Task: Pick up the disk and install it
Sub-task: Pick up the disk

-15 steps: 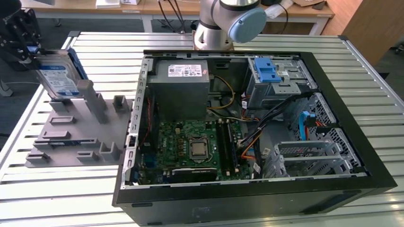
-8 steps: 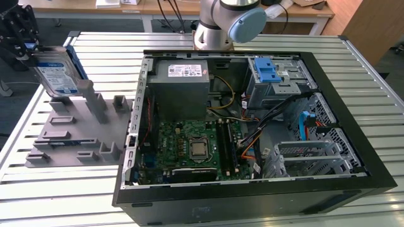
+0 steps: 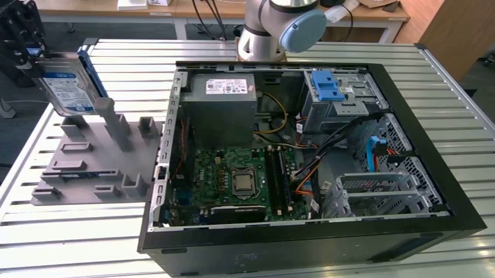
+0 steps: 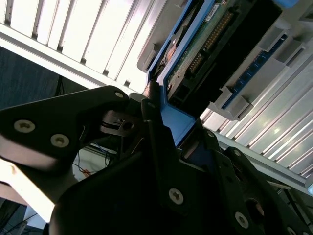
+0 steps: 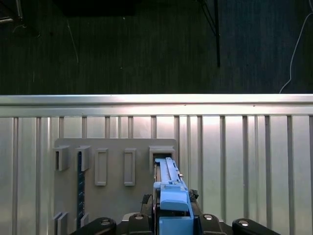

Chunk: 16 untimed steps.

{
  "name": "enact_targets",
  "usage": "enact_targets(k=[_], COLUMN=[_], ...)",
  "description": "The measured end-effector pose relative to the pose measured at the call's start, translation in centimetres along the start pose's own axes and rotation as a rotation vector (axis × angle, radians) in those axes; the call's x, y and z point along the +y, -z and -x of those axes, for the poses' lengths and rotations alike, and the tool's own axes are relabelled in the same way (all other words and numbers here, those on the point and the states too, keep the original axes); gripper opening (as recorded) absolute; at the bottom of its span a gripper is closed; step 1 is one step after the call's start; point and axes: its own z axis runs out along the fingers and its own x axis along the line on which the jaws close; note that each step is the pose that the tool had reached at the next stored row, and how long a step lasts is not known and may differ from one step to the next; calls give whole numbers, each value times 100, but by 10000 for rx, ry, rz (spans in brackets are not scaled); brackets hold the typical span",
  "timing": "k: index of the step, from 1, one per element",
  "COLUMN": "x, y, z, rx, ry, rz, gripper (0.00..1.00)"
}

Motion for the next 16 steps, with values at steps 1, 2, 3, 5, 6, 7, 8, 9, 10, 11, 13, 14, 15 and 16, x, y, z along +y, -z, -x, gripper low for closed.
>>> enact_targets(k=[1, 2, 3, 5, 6, 7, 8, 9, 10, 11, 13, 14, 15, 16], x=[0, 0, 0, 0, 1, 0, 0, 0, 1, 0, 1, 1, 1, 1], y=[7, 14, 20, 50, 50, 50, 51, 52, 53, 53, 58, 60, 62, 66], z=[0, 0, 1, 1, 1, 1, 1, 1, 1, 1, 1, 1, 1, 1], rx=[-1, 0, -1, 0, -1, -2, -2, 0, 0, 0, 0, 1, 0, 1], ry=[0, 0, 0, 1, 1, 0, 0, 1, 0, 1, 0, 0, 0, 0], rz=[-2, -1, -1, 0, -3, -4, -3, -1, 0, -1, -1, 1, 0, 2], gripper=[36, 36, 36, 36, 36, 36, 36, 36, 36, 36, 36, 36, 36, 36])
